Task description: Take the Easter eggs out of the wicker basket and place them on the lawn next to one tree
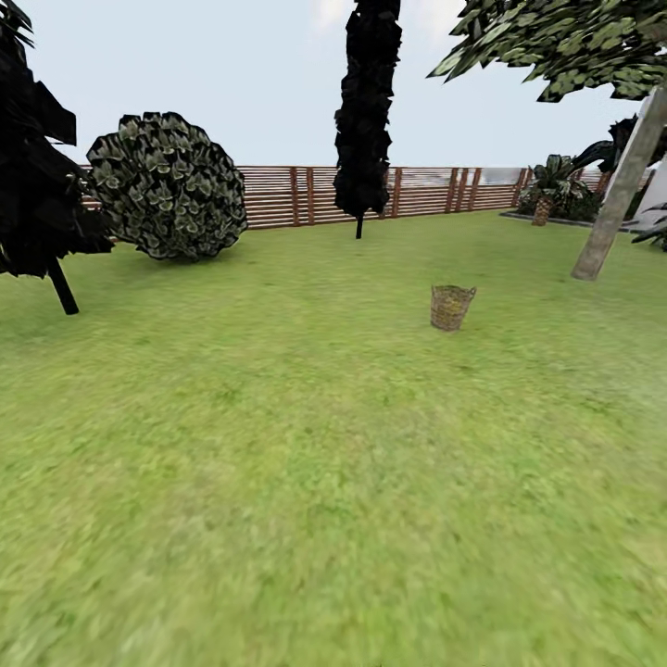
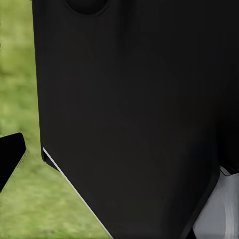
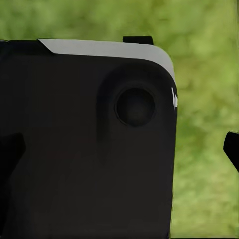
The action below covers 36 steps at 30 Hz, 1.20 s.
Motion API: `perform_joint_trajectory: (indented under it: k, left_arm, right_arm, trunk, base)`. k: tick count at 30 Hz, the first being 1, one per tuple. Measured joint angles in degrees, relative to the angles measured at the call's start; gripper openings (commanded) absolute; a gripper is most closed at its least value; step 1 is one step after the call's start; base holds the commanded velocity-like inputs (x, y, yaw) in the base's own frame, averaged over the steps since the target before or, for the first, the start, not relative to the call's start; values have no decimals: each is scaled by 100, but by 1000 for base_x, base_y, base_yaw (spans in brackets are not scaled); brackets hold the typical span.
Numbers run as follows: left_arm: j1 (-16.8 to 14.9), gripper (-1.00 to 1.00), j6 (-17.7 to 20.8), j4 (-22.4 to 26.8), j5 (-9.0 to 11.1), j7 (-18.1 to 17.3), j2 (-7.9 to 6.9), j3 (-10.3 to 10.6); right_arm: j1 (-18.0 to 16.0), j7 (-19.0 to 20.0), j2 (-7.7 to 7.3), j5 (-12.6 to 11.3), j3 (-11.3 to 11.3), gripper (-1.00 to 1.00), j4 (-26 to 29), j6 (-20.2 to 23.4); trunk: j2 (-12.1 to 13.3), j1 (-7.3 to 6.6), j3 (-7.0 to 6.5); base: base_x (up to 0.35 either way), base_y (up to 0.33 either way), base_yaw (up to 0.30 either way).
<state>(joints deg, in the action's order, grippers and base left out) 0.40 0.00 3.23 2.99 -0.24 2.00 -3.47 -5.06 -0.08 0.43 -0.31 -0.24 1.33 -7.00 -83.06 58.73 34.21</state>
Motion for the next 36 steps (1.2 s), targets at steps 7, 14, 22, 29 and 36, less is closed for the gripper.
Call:
perform_joint_trajectory:
  k: [7, 14, 22, 29, 36]
  left_arm:
    - [0, 100, 0, 0, -5, 0, 0, 0]
    - [0, 100, 0, 0, -4, 0, 0, 0]
    - [0, 100, 0, 0, -4, 0, 0, 0]
    - [0, 100, 0, 0, -2, 0, 0, 0]
    - [0, 100, 0, 0, -2, 0, 0, 0]
  right_arm:
    - [0, 0, 0, 0, 0, 100, -1, 0]
    - [0, 0, 0, 0, 0, 100, 0, 0]
    - [0, 0, 0, 0, 0, 100, -2, 0]
    - [0, 0, 0, 0, 3, 100, -1, 0]
    - [0, 0, 8, 0, 0, 100, -2, 0]
  trunk:
    - [0, 0, 0]
    - [0, 0, 0]
    - [0, 0, 0]
    - [0, 0, 0]
    - [0, 0, 0]
  base:
    - [0, 0, -289]
    - [0, 0, -290]
    - [0, 0, -290]
    - [0, 0, -289]
    - [0, 0, -289]
